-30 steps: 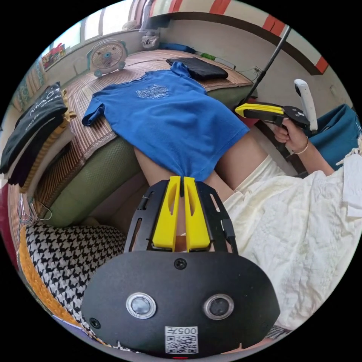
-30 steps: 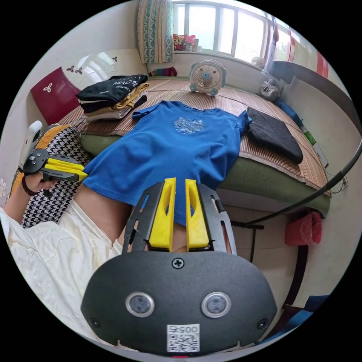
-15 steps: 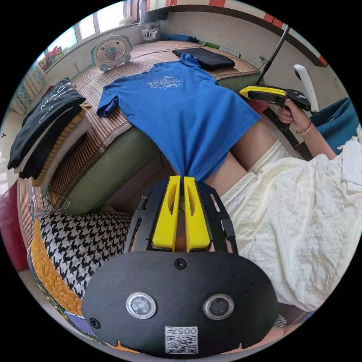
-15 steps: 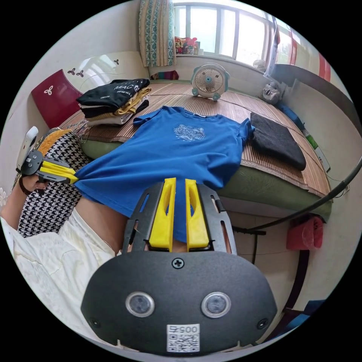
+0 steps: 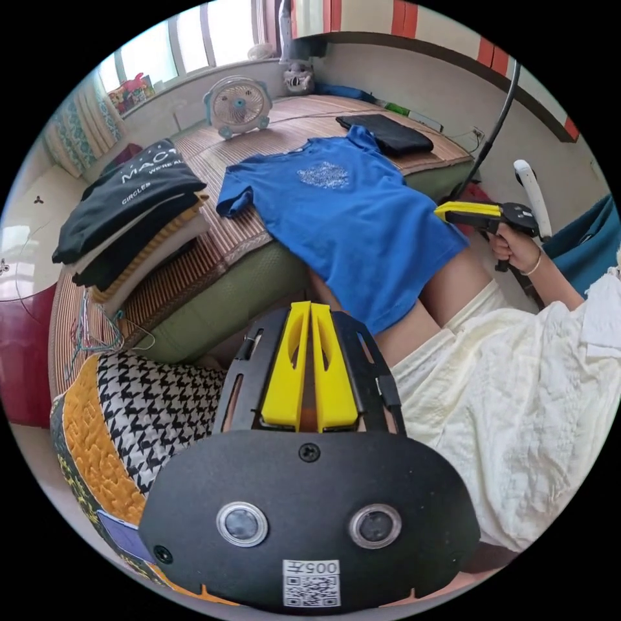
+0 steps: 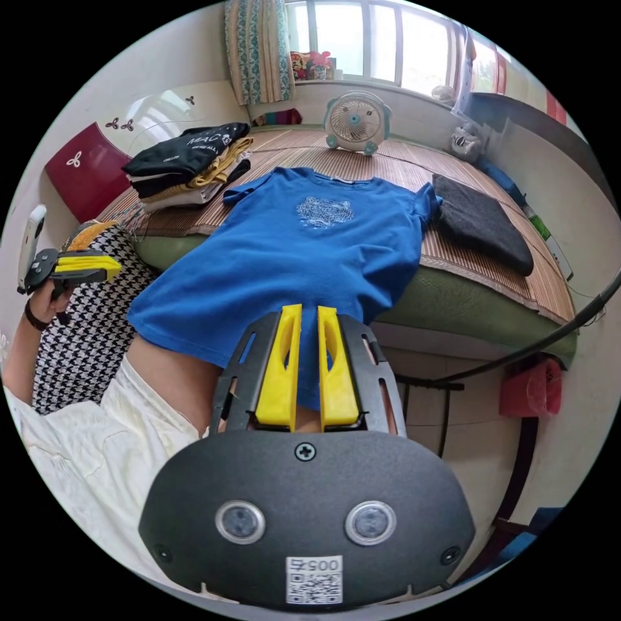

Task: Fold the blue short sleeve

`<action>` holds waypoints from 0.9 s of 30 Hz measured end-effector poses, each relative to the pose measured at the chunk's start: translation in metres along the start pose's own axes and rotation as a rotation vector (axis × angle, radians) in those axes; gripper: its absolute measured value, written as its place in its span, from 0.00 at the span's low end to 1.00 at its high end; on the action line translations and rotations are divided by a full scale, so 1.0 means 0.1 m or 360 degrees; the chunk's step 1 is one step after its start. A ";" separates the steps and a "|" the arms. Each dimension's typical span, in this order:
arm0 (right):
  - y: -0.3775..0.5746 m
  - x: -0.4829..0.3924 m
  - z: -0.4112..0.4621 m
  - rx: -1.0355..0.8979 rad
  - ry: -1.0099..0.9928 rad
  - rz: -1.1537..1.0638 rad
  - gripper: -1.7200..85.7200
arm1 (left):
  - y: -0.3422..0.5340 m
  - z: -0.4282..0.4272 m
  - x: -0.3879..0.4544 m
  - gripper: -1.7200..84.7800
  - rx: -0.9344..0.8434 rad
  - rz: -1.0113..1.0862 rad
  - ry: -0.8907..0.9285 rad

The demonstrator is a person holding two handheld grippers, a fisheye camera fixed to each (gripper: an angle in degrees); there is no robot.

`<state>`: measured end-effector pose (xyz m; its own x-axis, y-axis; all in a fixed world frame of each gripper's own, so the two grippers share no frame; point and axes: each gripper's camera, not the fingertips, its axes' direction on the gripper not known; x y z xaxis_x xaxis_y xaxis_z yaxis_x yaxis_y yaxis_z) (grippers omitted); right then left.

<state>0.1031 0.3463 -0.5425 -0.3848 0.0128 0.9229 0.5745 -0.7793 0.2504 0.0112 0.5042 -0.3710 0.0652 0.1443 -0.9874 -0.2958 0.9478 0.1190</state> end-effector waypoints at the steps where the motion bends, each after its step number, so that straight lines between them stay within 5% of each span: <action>1: 0.00 -0.02 0.00 0.0001 0.0006 0.0010 0.06 | -0.09 0.03 0.05 0.03 0.0060 0.0002 0.0021; 10: 0.11 -0.12 -0.04 0.0058 0.0053 0.0048 0.06 | -0.68 0.51 0.41 0.08 0.0215 -0.0031 0.0172; 14: 0.13 -0.14 -0.04 0.0072 0.0051 0.0049 0.07 | -0.69 0.84 0.45 0.07 0.0064 -0.0121 0.0155; 27: -0.20 -0.35 -0.15 0.0194 0.0057 0.0013 0.11 | -0.50 0.93 0.59 0.08 0.0206 -0.0087 0.0113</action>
<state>0.0939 0.3520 -0.5840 -0.4042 -0.0176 0.9145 0.6602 -0.6975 0.2784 0.1184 0.4921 -0.4260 0.0087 0.0753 -0.9971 -0.1681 0.9831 0.0728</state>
